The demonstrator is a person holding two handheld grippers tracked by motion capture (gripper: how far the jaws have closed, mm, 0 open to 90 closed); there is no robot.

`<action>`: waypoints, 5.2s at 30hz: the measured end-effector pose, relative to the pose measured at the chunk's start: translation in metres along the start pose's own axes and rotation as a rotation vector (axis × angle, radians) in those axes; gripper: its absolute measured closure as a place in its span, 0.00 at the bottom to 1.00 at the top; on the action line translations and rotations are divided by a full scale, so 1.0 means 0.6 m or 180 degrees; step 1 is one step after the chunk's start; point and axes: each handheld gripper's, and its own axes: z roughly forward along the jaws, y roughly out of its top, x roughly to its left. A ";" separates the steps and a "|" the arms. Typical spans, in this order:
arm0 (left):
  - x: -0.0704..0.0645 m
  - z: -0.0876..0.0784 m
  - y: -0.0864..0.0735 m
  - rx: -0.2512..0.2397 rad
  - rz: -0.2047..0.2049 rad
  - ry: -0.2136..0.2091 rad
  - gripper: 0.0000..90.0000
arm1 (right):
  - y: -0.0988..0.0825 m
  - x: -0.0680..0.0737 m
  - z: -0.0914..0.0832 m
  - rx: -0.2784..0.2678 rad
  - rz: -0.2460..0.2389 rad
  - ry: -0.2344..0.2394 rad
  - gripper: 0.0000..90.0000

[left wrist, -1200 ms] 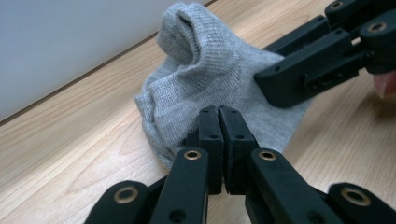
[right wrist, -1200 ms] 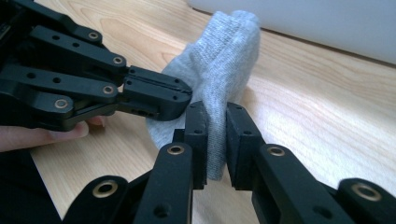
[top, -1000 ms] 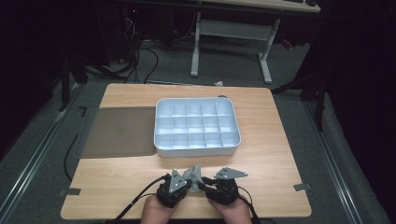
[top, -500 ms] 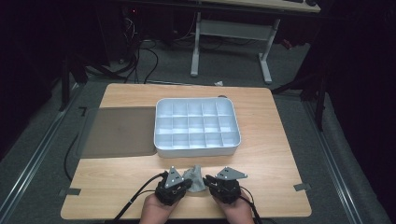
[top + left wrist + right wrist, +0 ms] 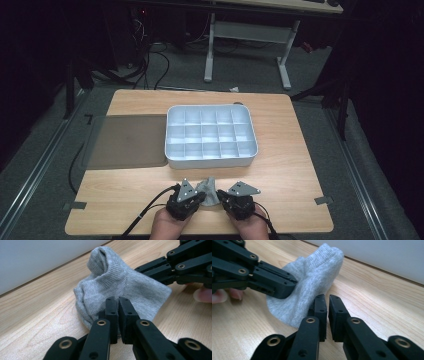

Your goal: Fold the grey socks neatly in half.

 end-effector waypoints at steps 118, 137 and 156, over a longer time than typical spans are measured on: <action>-0.004 -0.017 0.019 -0.0451 -0.0152 0.0162 0.97 | 0.021 0.044 0.014 -0.0052 -0.0331 0.0044 1.00; 0.011 -0.009 0.003 -0.0311 -0.0162 0.0169 1.00 | 0.027 0.045 -0.018 -0.0154 -0.0289 0.0116 0.76; 0.011 -0.013 0.007 -0.0337 -0.0151 0.0114 0.93 | 0.014 0.023 0.002 0.0076 0.0054 0.0262 0.72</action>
